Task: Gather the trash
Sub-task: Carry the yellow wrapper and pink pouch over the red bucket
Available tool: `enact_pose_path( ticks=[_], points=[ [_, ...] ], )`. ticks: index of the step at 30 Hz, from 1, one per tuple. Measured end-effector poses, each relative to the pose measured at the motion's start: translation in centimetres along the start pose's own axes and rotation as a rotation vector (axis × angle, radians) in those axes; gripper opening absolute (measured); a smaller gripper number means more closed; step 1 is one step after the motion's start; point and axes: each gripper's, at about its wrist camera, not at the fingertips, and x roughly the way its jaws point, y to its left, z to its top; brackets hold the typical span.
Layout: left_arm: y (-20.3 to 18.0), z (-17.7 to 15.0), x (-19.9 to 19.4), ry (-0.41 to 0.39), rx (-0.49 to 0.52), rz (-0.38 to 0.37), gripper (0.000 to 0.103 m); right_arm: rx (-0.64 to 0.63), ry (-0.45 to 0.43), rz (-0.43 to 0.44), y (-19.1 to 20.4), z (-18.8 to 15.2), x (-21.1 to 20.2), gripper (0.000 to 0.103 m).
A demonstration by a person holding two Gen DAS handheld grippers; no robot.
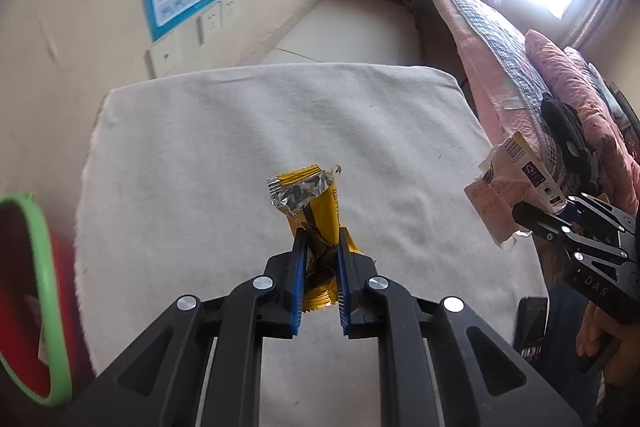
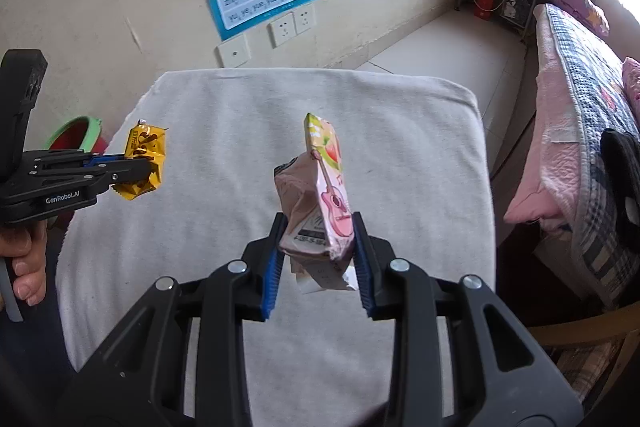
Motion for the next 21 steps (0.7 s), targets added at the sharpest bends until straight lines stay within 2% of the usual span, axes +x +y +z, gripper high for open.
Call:
enact_pose_path(
  ticks=[10,21],
  points=[
    [2.8,-3.7,-3.3,-0.033,-0.048,0.034,0.011,-0.038,-0.021,0.018,4.7,-0.7,-1.0,0.031],
    [6.2,-6.0,-6.9,-0.083,-0.081,0.07,0.011,-0.061,-0.05,0.029,9.6,-0.3,-1.5,0.031]
  ],
)
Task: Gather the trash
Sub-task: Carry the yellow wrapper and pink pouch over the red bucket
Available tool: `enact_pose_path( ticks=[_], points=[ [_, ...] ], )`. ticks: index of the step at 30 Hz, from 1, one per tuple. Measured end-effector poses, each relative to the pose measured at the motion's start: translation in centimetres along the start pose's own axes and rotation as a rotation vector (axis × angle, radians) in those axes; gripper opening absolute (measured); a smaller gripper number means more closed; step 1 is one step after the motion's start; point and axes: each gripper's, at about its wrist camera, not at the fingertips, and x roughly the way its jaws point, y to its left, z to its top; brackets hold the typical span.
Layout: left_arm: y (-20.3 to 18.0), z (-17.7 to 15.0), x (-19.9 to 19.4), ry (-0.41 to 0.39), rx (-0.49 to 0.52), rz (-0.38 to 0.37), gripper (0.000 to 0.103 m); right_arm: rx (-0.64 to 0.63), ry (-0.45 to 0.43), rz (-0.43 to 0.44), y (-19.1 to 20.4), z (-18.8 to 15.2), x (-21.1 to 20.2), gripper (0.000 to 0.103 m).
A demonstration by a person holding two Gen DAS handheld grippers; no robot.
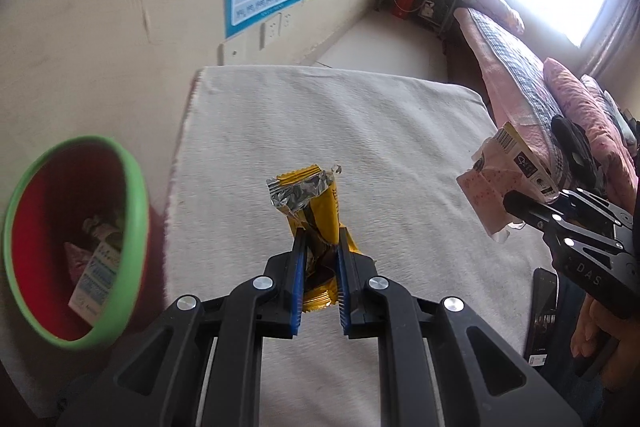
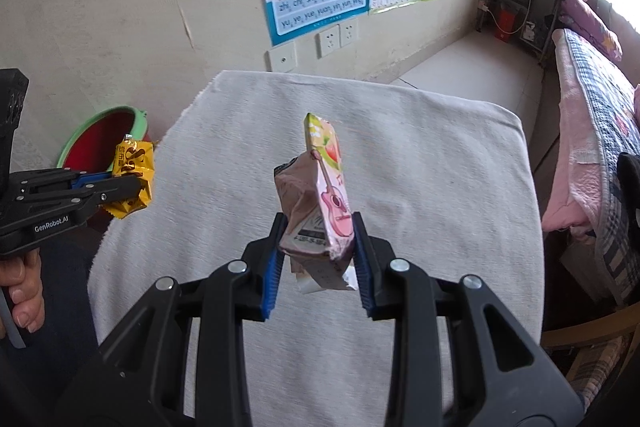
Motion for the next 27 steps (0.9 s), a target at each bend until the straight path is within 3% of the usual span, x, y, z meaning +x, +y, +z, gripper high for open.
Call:
enact_pose_path(
  ticks=[27],
  points=[
    [14.7,-1.2,-6.8,-0.106,-0.194,0.154,0.011,-0.183,-0.015,0.162,15.8,5.1,3.4,0.031]
  ],
)
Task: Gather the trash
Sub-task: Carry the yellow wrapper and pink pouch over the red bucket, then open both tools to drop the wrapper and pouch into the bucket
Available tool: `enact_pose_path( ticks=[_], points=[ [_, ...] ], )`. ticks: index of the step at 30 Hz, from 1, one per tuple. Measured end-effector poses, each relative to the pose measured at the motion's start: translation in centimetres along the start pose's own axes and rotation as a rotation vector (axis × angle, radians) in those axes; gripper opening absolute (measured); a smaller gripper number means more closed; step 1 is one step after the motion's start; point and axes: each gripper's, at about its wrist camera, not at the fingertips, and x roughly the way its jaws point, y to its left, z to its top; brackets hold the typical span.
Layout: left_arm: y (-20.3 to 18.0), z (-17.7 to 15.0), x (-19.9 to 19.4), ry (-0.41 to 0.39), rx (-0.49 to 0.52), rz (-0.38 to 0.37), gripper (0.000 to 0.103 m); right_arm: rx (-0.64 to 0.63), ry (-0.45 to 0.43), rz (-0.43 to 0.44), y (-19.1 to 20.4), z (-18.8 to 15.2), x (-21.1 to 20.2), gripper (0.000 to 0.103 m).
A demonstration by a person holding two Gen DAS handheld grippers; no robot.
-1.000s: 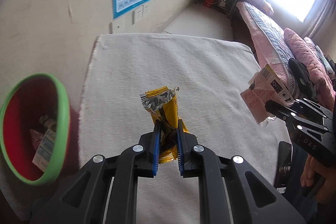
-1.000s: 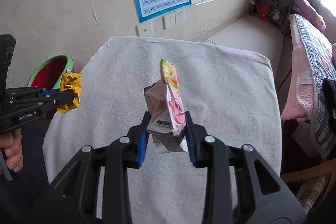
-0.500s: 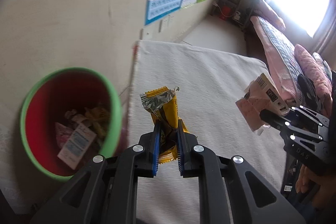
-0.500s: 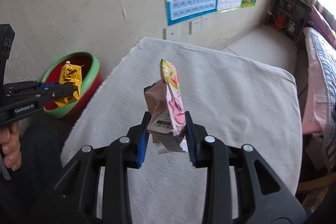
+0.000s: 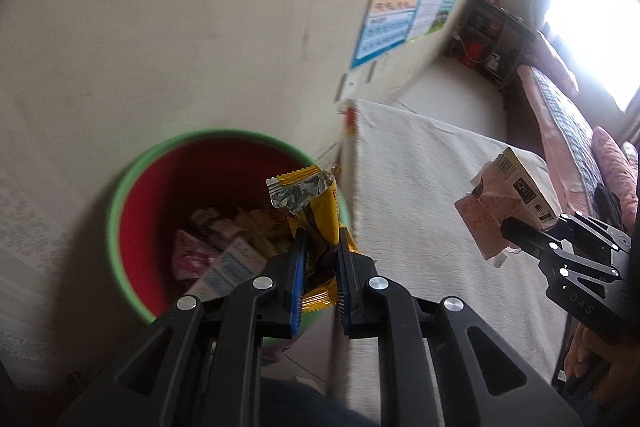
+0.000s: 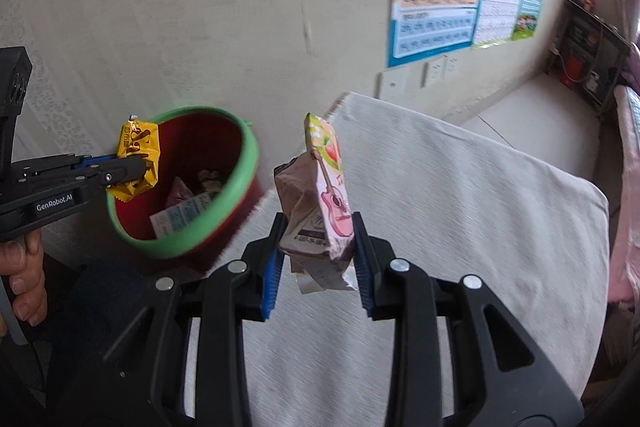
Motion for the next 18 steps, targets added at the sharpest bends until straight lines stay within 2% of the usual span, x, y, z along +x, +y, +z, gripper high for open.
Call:
enact_pose_path(
  ticks=[9,18],
  points=[
    [4.2,0.0,-0.4,0.007,-0.039,0.042,0.012,-0.056,0.0,0.083,5.2,2.4,2.5,0.031],
    [7.1,-0.2,-0.1,0.016,-0.066,0.049,0.012,-0.104,0.03,0.128,7.4,3.7,4.9,0.031]
  ],
)
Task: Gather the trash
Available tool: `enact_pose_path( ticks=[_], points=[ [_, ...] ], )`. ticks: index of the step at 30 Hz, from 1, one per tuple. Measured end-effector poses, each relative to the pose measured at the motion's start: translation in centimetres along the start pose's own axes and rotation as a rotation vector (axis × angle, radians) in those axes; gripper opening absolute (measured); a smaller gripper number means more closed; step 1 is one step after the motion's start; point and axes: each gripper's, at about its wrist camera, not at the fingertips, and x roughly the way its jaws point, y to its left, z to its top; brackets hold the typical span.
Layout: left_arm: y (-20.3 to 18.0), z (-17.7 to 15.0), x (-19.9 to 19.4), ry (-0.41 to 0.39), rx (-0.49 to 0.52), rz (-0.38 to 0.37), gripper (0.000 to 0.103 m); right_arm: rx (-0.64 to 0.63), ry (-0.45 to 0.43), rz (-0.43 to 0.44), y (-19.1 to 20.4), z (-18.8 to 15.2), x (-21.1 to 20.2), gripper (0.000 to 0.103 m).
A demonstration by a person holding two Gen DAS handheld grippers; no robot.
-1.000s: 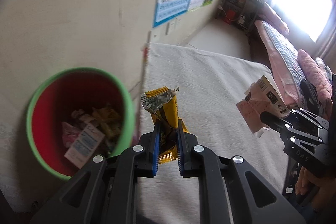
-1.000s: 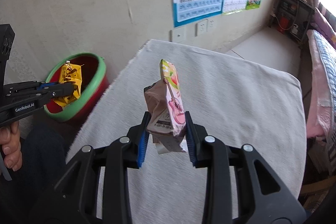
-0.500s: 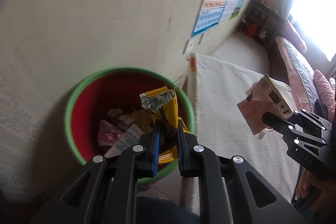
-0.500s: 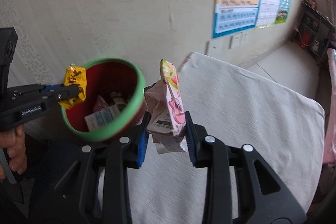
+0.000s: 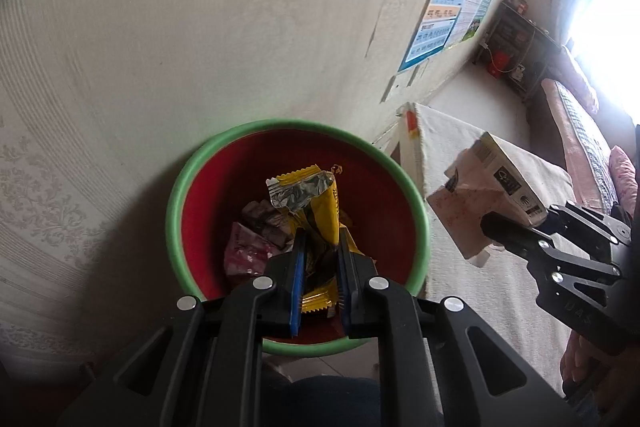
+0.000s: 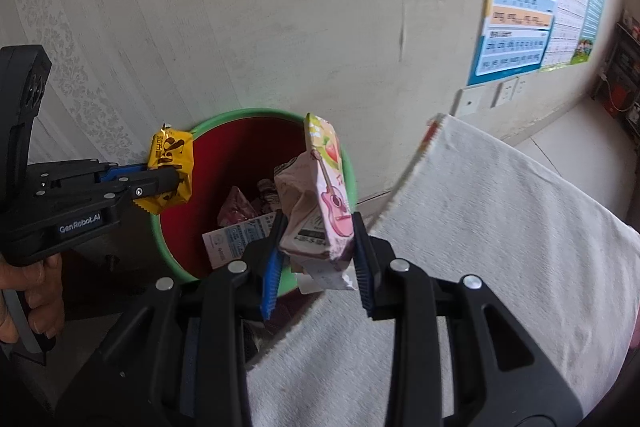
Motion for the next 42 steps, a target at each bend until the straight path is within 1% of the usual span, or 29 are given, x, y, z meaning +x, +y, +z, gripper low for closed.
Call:
enact_pose_path(
  ticks=[10,16,21,22,23,24,25,26,27,28,29,31,34,38,42],
  points=[
    [3.3,0.1,0.3,0.006,-0.027,0.002,0.012,-0.062,0.005,0.034,3.2,3.0,3.0,0.031],
    [3.6,0.8,0.7,0.005,-0.027,-0.004,0.012,-0.073,0.011,0.042,3.9,3.7,4.1,0.031],
    [3.6,1.0,1.1,0.002,-0.037,0.008,0.013,-0.085,0.027,0.042,4.0,4.0,5.0,0.031],
    [3.7,1.0,1.3,0.003,-0.041,0.014,0.02,-0.086,0.032,0.043,4.0,4.0,5.2,0.032],
    [3.7,1.0,1.3,0.002,-0.045,0.016,0.039,-0.086,0.033,0.043,4.0,4.1,5.3,0.034],
    [3.8,1.1,1.3,-0.004,-0.051,0.02,0.052,-0.085,0.034,0.038,4.0,4.2,5.3,0.048],
    [3.8,1.1,1.1,-0.017,-0.056,0.022,0.071,-0.08,0.027,0.033,3.9,4.2,5.2,0.063],
    [3.9,1.1,0.8,-0.029,-0.06,0.021,0.075,-0.076,0.02,0.028,3.9,4.3,4.9,0.067],
    [3.9,1.1,0.7,-0.035,-0.066,0.021,0.076,-0.072,0.015,0.013,3.7,4.3,4.7,0.073],
    [4.0,1.1,0.5,-0.036,-0.073,0.02,0.08,-0.066,0.013,0.005,3.5,4.4,4.6,0.079],
    [4.0,1.1,0.4,-0.038,-0.077,0.018,0.084,-0.058,0.01,-0.003,3.2,4.3,4.4,0.083],
    [3.9,0.9,0.1,-0.042,-0.078,0.013,0.087,-0.043,0.0,-0.022,2.5,4.1,3.7,0.094],
    [2.7,0.8,-0.3,-0.045,-0.053,0.008,0.088,-0.016,-0.024,-0.05,1.1,3.5,2.0,0.098],
    [0.2,0.4,-1.1,-0.065,-0.023,-0.009,0.095,0.029,-0.05,-0.104,-1.4,2.4,-0.7,0.098],
    [-3.5,0.0,-1.9,-0.098,0.01,-0.051,0.095,0.093,-0.078,-0.18,-5.1,-0.1,-4.6,0.098]
  ],
)
